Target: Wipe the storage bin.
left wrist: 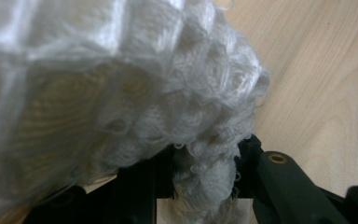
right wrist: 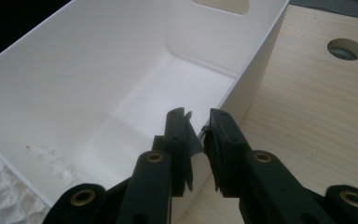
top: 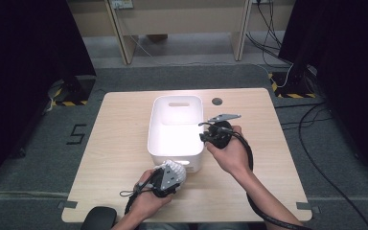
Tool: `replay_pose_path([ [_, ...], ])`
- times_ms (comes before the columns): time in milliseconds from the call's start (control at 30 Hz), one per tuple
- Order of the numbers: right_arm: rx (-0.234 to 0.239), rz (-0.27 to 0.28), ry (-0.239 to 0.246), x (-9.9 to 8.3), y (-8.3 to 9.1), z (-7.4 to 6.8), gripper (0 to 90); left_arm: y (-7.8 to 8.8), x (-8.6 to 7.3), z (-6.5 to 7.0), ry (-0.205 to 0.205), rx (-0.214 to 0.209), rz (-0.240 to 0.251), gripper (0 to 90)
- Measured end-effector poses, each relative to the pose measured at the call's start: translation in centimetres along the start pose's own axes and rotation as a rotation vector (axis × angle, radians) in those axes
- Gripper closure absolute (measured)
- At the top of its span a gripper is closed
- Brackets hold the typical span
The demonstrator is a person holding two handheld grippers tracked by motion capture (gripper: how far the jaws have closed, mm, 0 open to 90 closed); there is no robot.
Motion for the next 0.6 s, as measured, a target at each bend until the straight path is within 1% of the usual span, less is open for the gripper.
replay_pose_path([
  [267, -0.001, 0.001, 0.002, 0.0, 0.0, 0.0, 78.4, 0.1, -0.6, 0.3, -0.005, 0.002, -0.010, 68.4],
  [400, -0.002, 0.002, 0.003, 0.0, 0.0, 0.0, 78.4, -0.3, -1.1, 0.7, -0.006, -0.017, -0.029, 68.4],
  [533, -0.004, 0.003, 0.003, 0.0, 0.0, 0.0, 78.4, -0.7, -1.4, 0.5, 0.014, -0.016, -0.041, 68.4],
  [600, -0.004, 0.002, 0.003, 0.0, 0.0, 0.0, 78.4, -0.9, -1.3, 0.3, 0.017, -0.013, -0.045, 68.4],
])
Point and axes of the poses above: each handheld gripper's, and its own axes: y roughly backward along the jaws, x roughly out of its top, z roughly to its right, the point moved 10 cm from there along -y, roughly forward along the jaws, and after that the axes turned 15 degrees about -z, right-handed, at the moved point
